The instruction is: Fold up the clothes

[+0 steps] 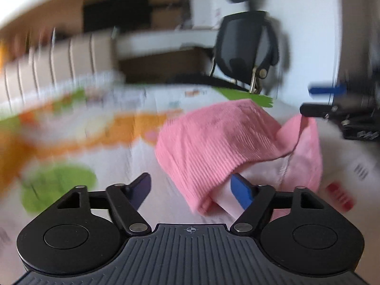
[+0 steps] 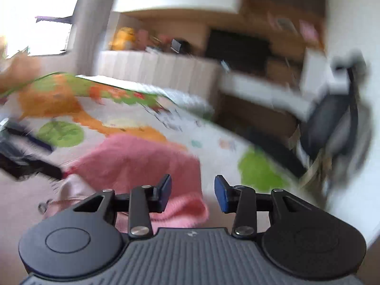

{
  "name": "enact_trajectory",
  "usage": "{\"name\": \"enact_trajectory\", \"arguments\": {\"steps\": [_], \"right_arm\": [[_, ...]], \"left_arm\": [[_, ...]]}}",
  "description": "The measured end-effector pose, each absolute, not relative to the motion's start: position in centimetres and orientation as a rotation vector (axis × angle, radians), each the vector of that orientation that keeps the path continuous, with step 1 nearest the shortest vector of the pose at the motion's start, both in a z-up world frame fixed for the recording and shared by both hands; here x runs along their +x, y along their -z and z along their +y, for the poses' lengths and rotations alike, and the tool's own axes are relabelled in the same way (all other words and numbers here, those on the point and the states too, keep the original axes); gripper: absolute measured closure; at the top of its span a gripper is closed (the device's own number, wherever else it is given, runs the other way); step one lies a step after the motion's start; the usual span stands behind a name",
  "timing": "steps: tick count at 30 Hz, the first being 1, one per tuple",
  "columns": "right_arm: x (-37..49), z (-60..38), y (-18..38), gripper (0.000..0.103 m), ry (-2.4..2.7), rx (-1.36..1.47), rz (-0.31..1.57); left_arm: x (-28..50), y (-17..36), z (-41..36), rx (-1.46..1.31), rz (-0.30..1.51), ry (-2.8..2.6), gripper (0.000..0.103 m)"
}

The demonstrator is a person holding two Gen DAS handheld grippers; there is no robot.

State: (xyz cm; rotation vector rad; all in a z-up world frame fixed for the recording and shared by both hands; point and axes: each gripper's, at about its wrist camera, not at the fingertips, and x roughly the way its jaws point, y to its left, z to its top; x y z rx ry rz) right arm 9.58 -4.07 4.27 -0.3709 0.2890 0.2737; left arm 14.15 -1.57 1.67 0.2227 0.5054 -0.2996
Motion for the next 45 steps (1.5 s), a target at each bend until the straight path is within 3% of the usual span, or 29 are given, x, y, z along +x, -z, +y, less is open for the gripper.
{"name": "enact_trajectory", "arguments": {"steps": [5, 9, 12, 14, 19, 21, 25, 26, 35, 36, 38, 45], "right_arm": [[7.3, 0.6, -2.8, 0.054, -0.433, -0.646, 0.263], [7.6, 2.6, -1.1, 0.054, -0.425, -0.733, 0.237], [8.3, 3.5, -0.6, 0.055, -0.425, -0.751, 0.234], [8.7, 3.8, -0.1, 0.065, -0.378, -0.78, 0.194], [10.3, 3.2, 0.0, 0.07, -0.328, -0.737, 0.226], [9.6, 3.4, 0.8, 0.07, -0.375, -0.771, 0.242], [7.9, 3.4, 1.5, 0.07, -0.406, -0.803, 0.23], [7.8, 3.3, 1.4, 0.07, -0.409, -0.791, 0.231], [10.6, 3.7, 1.4, 0.07, -0.32, -0.799, 0.188], [11.0, 3.6, 1.4, 0.073, -0.3, -0.794, 0.18], [11.5, 3.1, 1.1, 0.098, -0.255, -0.779, 0.165], [10.7, -1.3, -0.3, 0.099, -0.161, -0.698, 0.235]], "left_arm": [[13.4, -0.5, -4.7, 0.487, 0.385, 0.308, 0.032], [14.0, -0.2, -4.9, 0.518, 0.373, 0.301, 0.033], [14.7, -0.3, -4.7, 0.503, 0.387, 0.306, 0.039], [15.0, -0.2, -4.8, 0.491, 0.396, 0.319, 0.043], [15.2, -0.2, -4.7, 0.491, 0.4, 0.323, 0.045], [15.4, -0.2, -4.5, 0.479, 0.407, 0.333, 0.055], [15.3, -0.1, -4.0, 0.444, 0.44, 0.391, 0.096], [15.2, -0.3, -3.9, 0.439, 0.441, 0.393, 0.099], [13.0, -5.2, -5.3, 0.36, 0.317, 0.423, 0.1], [13.0, -5.2, -5.5, 0.353, 0.326, 0.44, 0.1], [12.9, -4.8, -5.7, 0.324, 0.359, 0.471, 0.102], [11.7, -1.1, -7.3, 0.238, 0.532, 0.604, 0.102]]}}
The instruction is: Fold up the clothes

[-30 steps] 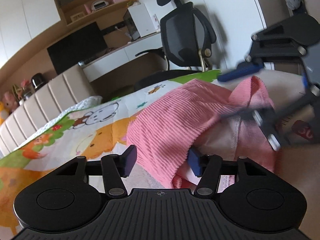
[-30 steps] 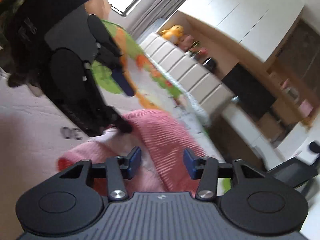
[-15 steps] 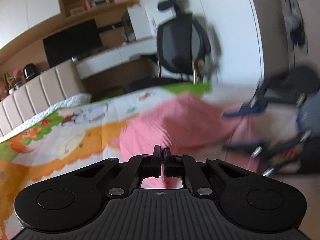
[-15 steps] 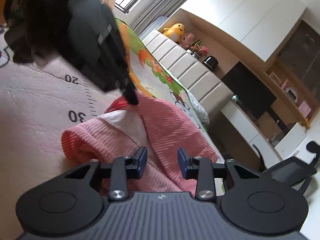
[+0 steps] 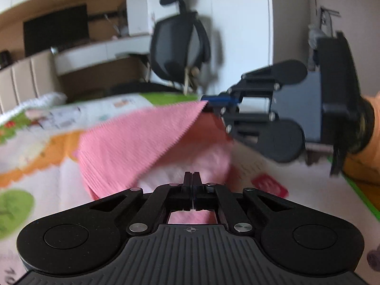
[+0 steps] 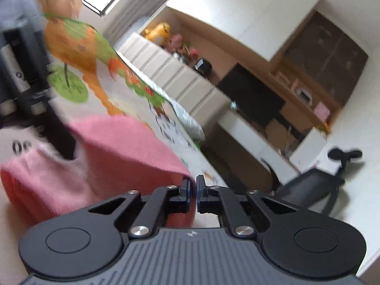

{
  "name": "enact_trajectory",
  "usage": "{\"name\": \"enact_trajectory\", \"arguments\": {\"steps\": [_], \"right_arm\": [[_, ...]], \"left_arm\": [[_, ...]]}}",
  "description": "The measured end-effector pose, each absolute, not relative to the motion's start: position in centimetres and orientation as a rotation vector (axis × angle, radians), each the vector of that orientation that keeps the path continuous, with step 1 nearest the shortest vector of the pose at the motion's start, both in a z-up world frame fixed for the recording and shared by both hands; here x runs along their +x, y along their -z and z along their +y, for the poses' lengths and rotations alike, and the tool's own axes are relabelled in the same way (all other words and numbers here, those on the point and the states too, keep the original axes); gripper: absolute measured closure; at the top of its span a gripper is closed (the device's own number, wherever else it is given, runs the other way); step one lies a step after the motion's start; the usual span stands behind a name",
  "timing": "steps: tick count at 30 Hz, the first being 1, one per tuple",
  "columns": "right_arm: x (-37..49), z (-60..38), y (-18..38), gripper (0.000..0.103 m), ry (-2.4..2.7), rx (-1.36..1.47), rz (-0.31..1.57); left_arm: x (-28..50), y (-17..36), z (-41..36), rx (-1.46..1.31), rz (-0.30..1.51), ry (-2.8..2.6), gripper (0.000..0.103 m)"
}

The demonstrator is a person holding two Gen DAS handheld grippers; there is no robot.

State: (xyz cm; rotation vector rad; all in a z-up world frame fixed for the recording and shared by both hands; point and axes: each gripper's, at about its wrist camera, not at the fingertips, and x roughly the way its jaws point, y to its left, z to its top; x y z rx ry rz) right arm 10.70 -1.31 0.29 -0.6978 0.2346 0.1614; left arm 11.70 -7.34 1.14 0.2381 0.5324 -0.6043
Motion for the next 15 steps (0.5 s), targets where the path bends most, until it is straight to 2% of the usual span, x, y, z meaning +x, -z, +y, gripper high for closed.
{"name": "enact_trajectory", "arguments": {"steps": [3, 6, 8, 9, 11, 13, 15], "right_arm": [[10.5, -3.3, 1.5, 0.099, -0.146, -0.696, 0.333], [9.7, -5.0, 2.6, 0.099, -0.118, -0.696, 0.379], [8.9, -5.8, 2.3, 0.098, -0.118, -0.671, 0.38], [8.7, -6.2, 2.0, 0.098, -0.129, -0.652, 0.375], [7.7, -6.5, 1.1, 0.097, -0.198, -0.616, 0.347], [6.6, -5.6, 0.7, 0.09, -0.268, -0.64, 0.318], [5.9, -4.2, 0.8, 0.073, -0.33, -0.69, 0.303]], "left_arm": [[11.1, -1.1, -6.9, 0.219, 0.552, 0.624, 0.1], [10.3, -2.1, -6.3, 0.231, 0.524, 0.601, 0.089], [10.1, -2.2, -6.3, 0.272, 0.504, 0.539, 0.055], [10.2, -2.0, -6.2, 0.283, 0.511, 0.516, 0.05], [10.2, -1.3, -6.3, 0.302, 0.537, 0.489, 0.048], [10.2, -0.6, -6.6, 0.319, 0.573, 0.483, 0.04], [10.1, 0.2, -7.0, 0.36, 0.589, 0.488, 0.033]]}}
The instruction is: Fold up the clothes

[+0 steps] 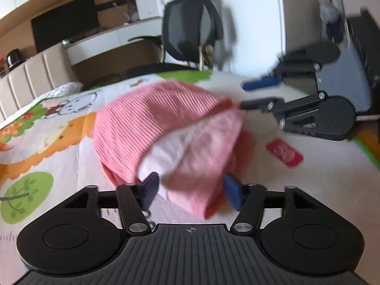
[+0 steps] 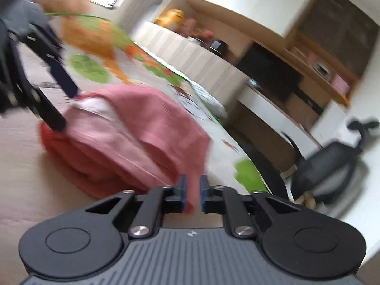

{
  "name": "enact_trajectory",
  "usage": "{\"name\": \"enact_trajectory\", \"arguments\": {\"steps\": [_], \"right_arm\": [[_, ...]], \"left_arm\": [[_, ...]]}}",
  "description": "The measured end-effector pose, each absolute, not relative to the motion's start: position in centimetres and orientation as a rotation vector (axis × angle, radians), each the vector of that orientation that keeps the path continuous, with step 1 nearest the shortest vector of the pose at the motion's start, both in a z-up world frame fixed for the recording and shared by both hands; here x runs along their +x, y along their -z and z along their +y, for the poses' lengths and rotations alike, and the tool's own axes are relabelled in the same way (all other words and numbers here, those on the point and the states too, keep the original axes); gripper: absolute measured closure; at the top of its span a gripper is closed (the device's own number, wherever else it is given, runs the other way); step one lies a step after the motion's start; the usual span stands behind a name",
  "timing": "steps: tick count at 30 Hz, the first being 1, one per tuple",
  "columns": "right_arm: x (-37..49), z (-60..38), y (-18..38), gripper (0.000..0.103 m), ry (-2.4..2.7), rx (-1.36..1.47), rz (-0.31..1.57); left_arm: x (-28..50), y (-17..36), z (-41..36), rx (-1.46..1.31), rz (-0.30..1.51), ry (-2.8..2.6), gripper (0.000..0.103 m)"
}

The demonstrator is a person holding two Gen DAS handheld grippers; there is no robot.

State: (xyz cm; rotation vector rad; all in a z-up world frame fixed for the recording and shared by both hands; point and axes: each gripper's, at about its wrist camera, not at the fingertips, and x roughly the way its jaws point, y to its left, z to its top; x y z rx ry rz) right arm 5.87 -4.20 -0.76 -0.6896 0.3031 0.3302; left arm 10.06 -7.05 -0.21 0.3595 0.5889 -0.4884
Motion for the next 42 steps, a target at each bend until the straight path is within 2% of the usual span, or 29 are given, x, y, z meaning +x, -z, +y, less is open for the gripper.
{"name": "enact_trajectory", "arguments": {"steps": [1, 2, 5, 9, 12, 21, 22, 23, 25, 28, 33, 34, 35, 36, 37, 38, 40, 42], "right_arm": [[5.5, -3.4, 1.0, 0.064, -0.36, -0.714, 0.297], [5.3, -2.6, 1.3, 0.064, -0.377, -0.737, 0.291], [4.8, -1.1, 1.3, 0.064, -0.402, -0.771, 0.263], [5.0, -1.2, -0.8, 0.064, -0.402, -0.703, 0.228], [5.6, -1.3, -1.6, 0.064, -0.36, -0.683, 0.222], [8.4, 1.4, 2.2, 0.064, -0.298, -0.85, 0.23], [9.0, 1.5, 2.3, 0.073, -0.288, -0.848, 0.231], [9.6, 1.4, 2.3, 0.086, -0.274, -0.84, 0.228], [10.7, 1.3, 1.7, 0.094, -0.237, -0.8, 0.209], [10.9, 0.8, -0.1, 0.099, -0.202, -0.73, 0.149], [10.0, 0.2, -2.1, 0.099, -0.179, -0.711, 0.077], [9.9, 0.1, -2.4, 0.099, -0.177, -0.712, 0.073], [9.8, -0.1, -2.5, 0.099, -0.176, -0.715, 0.073], [9.7, -0.2, -2.6, 0.099, -0.175, -0.718, 0.073], [9.8, -0.3, -2.6, 0.099, -0.174, -0.722, 0.077], [9.9, -0.4, -2.5, 0.099, -0.172, -0.726, 0.082], [10.0, -0.6, -2.2, 0.099, -0.167, -0.728, 0.097], [9.9, -0.9, -1.8, 0.099, -0.165, -0.736, 0.119]], "left_arm": [[9.9, 0.6, -7.2, 0.385, 0.59, 0.481, 0.033], [10.1, 0.8, -7.1, 0.412, 0.584, 0.454, 0.033], [11.3, 0.8, -5.9, 0.438, 0.578, 0.363, 0.028], [11.7, -0.4, -3.1, 0.395, 0.596, 0.315, 0.03], [11.0, -1.8, -1.5, 0.336, 0.605, 0.403, 0.027], [12.9, -2.4, -3.1, 0.422, 0.511, 0.335, 0.03], [13.4, -2.3, -3.3, 0.426, 0.505, 0.329, 0.031], [13.7, -2.4, -3.5, 0.427, 0.502, 0.335, 0.031], [14.1, -2.3, -3.8, 0.438, 0.493, 0.367, 0.031], [14.5, -2.1, -5.0, 0.489, 0.471, 0.383, 0.031], [16.1, -1.6, -5.3, 0.457, 0.48, 0.388, 0.031], [16.3, -1.6, -5.1, 0.44, 0.484, 0.394, 0.039], [16.5, -1.8, -5.0, 0.424, 0.486, 0.4, 0.057], [16.6, -1.9, -4.8, 0.408, 0.489, 0.406, 0.067], [16.8, -2.1, -4.7, 0.392, 0.491, 0.413, 0.084], [16.9, -2.2, -4.6, 0.377, 0.494, 0.42, 0.093], [16.9, -2.7, -4.5, 0.354, 0.492, 0.423, 0.099], [16.5, -2.9, -4.4, 0.346, 0.478, 0.423, 0.1]]}}
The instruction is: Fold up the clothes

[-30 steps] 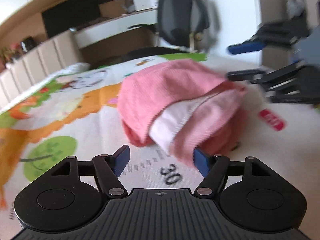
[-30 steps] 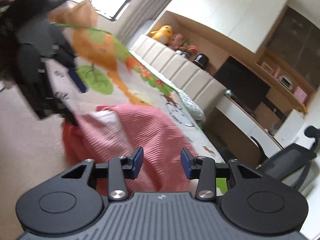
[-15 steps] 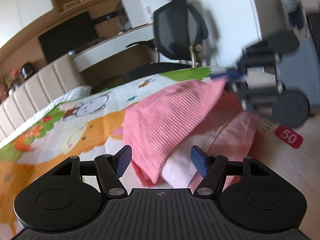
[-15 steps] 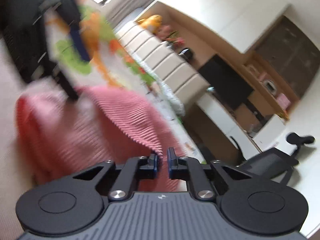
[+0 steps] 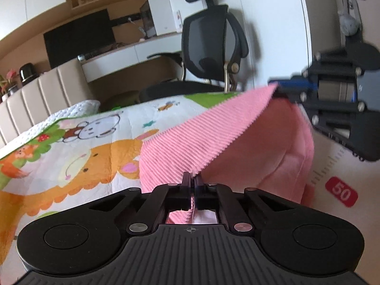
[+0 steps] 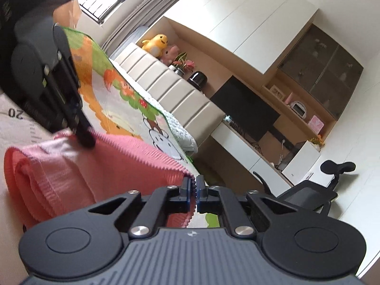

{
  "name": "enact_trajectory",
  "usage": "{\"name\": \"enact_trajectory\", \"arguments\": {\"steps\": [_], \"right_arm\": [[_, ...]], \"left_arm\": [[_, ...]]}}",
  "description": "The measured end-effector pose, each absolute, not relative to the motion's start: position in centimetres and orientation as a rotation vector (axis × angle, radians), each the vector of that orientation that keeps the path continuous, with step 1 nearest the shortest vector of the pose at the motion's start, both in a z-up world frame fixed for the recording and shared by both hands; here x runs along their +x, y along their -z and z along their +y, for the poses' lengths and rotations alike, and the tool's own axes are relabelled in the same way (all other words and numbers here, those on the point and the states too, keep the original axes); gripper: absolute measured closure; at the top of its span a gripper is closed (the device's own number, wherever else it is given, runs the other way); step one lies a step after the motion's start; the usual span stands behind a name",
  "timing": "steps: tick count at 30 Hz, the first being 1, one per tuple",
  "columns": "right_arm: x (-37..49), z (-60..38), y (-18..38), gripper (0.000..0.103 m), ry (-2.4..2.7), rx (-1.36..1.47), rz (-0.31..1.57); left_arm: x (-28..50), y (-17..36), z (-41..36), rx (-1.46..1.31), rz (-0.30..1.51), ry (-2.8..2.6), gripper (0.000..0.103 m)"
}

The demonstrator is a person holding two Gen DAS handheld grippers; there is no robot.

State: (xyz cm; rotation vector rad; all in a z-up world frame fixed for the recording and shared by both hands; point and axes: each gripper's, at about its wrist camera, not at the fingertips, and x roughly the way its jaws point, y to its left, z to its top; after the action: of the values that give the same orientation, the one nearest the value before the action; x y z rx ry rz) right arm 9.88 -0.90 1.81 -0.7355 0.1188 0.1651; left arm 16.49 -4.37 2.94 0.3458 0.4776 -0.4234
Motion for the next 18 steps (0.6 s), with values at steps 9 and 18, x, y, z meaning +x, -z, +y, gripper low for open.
{"name": "enact_trajectory", "arguments": {"steps": [9, 18], "right_arm": [[10.3, -4.0, 1.5, 0.099, -0.17, -0.799, 0.408], [11.1, -7.0, -5.7, 0.069, -0.233, -0.489, 0.444]], "left_arm": [[13.1, -0.8, -5.6, 0.395, 0.555, 0.568, 0.1], [13.1, -1.9, -3.4, 0.219, 0.607, 0.621, 0.086]]}}
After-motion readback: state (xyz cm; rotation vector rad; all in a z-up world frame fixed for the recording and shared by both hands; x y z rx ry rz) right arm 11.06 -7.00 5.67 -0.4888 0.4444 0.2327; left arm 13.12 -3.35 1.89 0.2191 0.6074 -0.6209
